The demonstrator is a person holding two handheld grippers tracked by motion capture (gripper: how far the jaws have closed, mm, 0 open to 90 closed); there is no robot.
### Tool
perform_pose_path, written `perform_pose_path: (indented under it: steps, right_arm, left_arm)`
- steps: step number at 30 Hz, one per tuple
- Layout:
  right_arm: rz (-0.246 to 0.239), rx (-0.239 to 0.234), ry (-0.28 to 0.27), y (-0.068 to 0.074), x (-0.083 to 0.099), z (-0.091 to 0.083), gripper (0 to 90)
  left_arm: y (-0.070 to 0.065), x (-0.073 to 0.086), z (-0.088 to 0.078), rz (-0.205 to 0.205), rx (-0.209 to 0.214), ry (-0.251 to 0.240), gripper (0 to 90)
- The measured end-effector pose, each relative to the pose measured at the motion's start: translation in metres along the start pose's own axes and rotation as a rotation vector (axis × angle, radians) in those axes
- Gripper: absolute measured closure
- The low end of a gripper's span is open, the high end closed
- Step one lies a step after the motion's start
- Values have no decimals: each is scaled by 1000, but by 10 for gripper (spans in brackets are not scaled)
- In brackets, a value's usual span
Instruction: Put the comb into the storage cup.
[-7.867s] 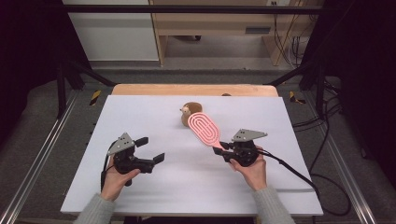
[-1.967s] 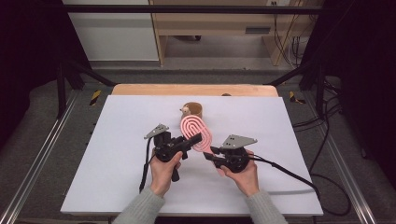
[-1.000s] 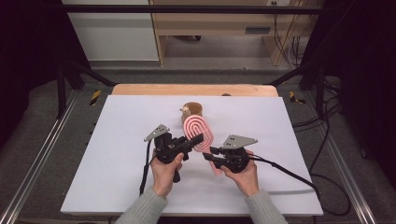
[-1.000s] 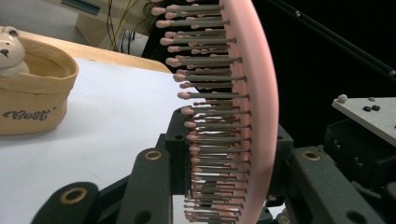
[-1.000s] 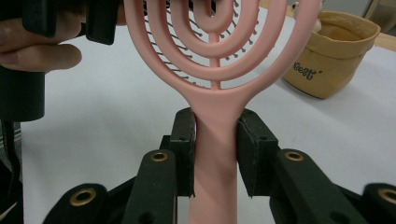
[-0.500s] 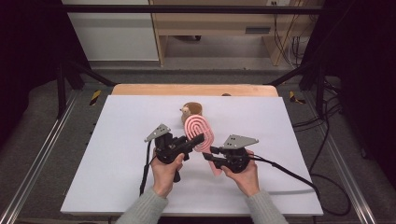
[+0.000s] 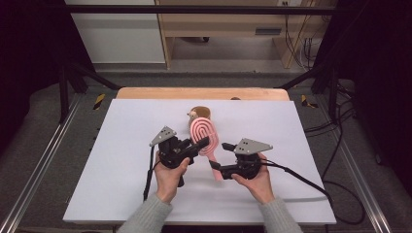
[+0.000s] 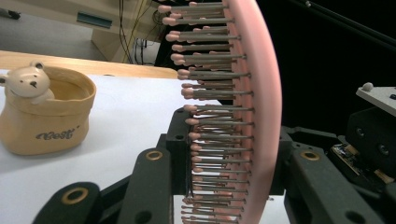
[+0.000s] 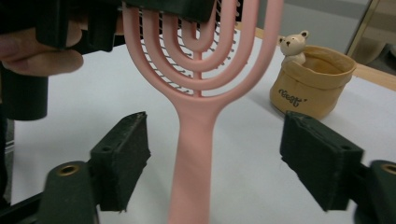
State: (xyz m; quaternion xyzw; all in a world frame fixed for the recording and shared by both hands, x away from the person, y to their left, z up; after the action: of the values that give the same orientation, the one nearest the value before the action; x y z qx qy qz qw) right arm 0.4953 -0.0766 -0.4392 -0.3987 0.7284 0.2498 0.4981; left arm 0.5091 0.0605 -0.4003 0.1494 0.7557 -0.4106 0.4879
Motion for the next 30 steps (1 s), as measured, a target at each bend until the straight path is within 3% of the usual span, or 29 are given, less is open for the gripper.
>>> perform_pose_path:
  steps: [4, 11, 18, 22, 30]
  right_arm:
    - [-16, 12, -2, -2, 1, 0, 156]
    - [10, 29, -5, -8, 4, -3, 99]
    - [46, 63, 30, -16, 11, -7, 29]
    - [78, 70, 48, -23, 17, -12, 9]
    - [90, 73, 53, -36, 27, -25, 4]
  left_arm:
    - [3, -5, -3, 10, -13, -5, 636]
    - [6, -14, -10, 29, -29, -12, 636]
    - [9, -22, -17, 49, -46, -18, 636]
    - [10, -26, -19, 55, -52, -22, 636]
    - [14, -36, -25, 68, -67, -32, 636]
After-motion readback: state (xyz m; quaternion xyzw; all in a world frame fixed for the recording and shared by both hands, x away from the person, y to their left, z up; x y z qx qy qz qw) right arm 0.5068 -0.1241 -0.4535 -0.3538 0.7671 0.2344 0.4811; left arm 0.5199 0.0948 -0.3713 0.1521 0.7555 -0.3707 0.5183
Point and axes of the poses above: each handheld gripper's, and its own axes: z roughly forward along the jaws, x roughly out of its underside, y roughly to its left, the point moved 7 cm from there along z, roughly forward along the jaws, and after that the axes turned 4 degrees about -z, right-handed, at the moved point
